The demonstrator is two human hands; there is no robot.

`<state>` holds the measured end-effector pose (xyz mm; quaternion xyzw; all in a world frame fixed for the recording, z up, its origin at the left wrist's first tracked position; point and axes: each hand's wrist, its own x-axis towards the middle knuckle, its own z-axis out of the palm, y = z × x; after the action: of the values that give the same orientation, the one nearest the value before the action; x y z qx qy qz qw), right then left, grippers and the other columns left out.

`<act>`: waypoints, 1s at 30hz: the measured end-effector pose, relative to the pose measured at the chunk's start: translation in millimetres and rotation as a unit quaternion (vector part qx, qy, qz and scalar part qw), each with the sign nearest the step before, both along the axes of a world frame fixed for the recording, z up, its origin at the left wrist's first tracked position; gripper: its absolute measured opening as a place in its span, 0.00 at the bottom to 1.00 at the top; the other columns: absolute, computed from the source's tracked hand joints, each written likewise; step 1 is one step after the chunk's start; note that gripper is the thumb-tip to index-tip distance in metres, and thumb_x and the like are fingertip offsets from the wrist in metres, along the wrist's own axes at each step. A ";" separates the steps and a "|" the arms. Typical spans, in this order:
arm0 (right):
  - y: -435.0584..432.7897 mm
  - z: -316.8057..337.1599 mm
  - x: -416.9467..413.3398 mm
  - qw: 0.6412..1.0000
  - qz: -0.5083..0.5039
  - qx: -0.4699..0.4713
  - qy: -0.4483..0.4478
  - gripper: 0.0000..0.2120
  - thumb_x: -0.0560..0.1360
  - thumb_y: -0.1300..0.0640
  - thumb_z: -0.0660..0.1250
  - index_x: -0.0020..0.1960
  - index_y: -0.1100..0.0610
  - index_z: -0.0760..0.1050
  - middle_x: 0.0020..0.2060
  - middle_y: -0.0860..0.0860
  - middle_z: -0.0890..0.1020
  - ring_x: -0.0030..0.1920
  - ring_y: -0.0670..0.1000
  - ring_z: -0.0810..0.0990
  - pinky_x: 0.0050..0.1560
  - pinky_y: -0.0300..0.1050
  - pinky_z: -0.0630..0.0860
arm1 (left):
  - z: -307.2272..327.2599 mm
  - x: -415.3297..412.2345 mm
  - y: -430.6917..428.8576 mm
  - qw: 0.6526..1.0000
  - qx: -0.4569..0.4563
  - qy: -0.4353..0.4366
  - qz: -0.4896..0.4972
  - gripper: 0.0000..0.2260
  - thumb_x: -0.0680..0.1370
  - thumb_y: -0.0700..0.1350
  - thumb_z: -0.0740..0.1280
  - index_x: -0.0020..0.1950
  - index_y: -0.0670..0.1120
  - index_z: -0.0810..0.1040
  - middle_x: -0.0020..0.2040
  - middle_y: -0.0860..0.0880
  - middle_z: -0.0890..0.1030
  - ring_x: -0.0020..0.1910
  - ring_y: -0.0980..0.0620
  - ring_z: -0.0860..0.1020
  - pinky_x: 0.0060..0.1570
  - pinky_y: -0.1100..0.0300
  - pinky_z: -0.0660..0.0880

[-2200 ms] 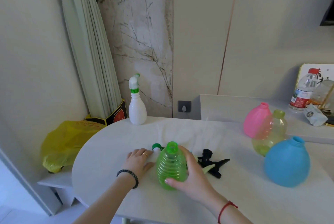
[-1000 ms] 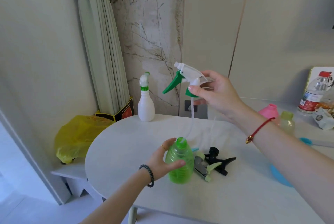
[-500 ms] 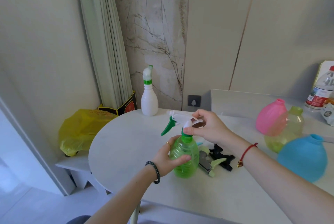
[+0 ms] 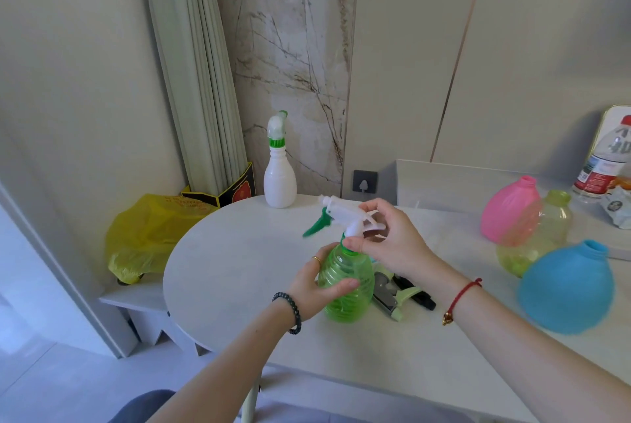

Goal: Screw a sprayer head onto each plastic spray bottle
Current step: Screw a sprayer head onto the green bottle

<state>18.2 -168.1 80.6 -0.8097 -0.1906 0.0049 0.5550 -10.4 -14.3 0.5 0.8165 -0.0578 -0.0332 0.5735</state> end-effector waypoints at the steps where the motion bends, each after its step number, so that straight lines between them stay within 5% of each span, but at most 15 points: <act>1: 3.2 -4.4 -3.1 1.000 -0.013 0.015 -0.008 0.17 0.63 0.57 0.76 0.46 0.48 0.72 0.42 0.51 0.81 0.40 0.48 0.79 0.42 0.41 0.77 | 0.3 0.2 0.0 1.000 0.001 -0.001 -0.001 0.22 0.68 0.53 0.71 0.54 0.68 0.62 0.57 0.61 0.74 0.58 0.61 0.73 0.56 0.64 0.71; 7: 16.0 -14.9 -12.3 0.994 -0.095 0.042 -0.043 0.12 0.61 0.53 0.77 0.39 0.54 0.76 0.37 0.47 0.79 0.38 0.44 0.76 0.38 0.36 0.71 | 1.3 0.6 0.5 1.000 0.002 -0.004 -0.009 0.24 0.69 0.52 0.71 0.55 0.68 0.61 0.57 0.59 0.74 0.56 0.65 0.72 0.54 0.68 0.70; 10: 17.2 -16.1 -15.9 0.993 -0.097 0.057 -0.045 0.11 0.63 0.54 0.76 0.39 0.51 0.75 0.39 0.46 0.79 0.42 0.43 0.77 0.37 0.29 0.71 | 2.7 1.4 1.5 1.000 0.007 -0.008 -0.005 0.23 0.68 0.54 0.71 0.55 0.68 0.61 0.57 0.58 0.74 0.59 0.60 0.72 0.58 0.61 0.70; 14: 11.2 -20.9 -17.7 0.997 -0.051 0.043 -0.041 0.05 0.69 0.59 0.70 0.41 0.50 0.76 0.39 0.50 0.83 0.43 0.51 0.81 0.42 0.43 0.75 | 3.6 1.2 2.0 1.000 0.015 -0.014 -0.014 0.24 0.64 0.58 0.71 0.55 0.67 0.63 0.58 0.56 0.76 0.60 0.57 0.73 0.60 0.57 0.71; 18: 16.6 -23.6 -18.9 0.993 -0.078 0.057 -0.070 0.11 0.66 0.59 0.73 0.37 0.46 0.73 0.36 0.42 0.81 0.40 0.40 0.79 0.41 0.34 0.74 | 3.1 0.3 1.0 1.000 0.015 -0.018 -0.013 0.27 0.64 0.60 0.71 0.59 0.65 0.63 0.59 0.55 0.75 0.61 0.57 0.72 0.61 0.56 0.71; 24: 26.3 -31.1 -18.0 0.977 -0.161 0.130 -0.043 0.11 0.62 0.55 0.77 0.38 0.54 0.75 0.38 0.46 0.82 0.44 0.46 0.80 0.44 0.39 0.74 | 6.8 0.1 1.4 0.999 0.034 -0.013 -0.016 0.23 0.68 0.56 0.70 0.55 0.69 0.60 0.55 0.60 0.74 0.59 0.59 0.72 0.57 0.63 0.68; 28: 25.8 -32.3 -17.4 0.979 -0.161 0.120 -0.043 0.14 0.61 0.54 0.77 0.38 0.54 0.73 0.39 0.47 0.81 0.43 0.44 0.79 0.40 0.36 0.72 | 13.3 -1.5 7.1 0.998 0.057 -0.010 -0.032 0.29 0.72 0.49 0.67 0.69 0.53 0.59 0.64 0.52 0.70 0.67 0.53 0.67 0.65 0.53 0.67; 30: 27.8 -33.7 -17.6 0.978 -0.164 0.123 -0.046 0.15 0.60 0.53 0.78 0.37 0.52 0.72 0.38 0.45 0.81 0.41 0.41 0.78 0.39 0.34 0.71 | 31.8 -4.5 10.7 0.997 0.011 -0.072 0.030 0.24 0.74 0.47 0.65 0.68 0.49 0.62 0.65 0.50 0.70 0.66 0.52 0.68 0.63 0.56 0.70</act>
<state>0.6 -140.3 47.0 -0.7548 -0.0797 -0.1469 0.6343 -14.9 -3.6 32.4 0.8242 -0.0739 0.0422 0.5599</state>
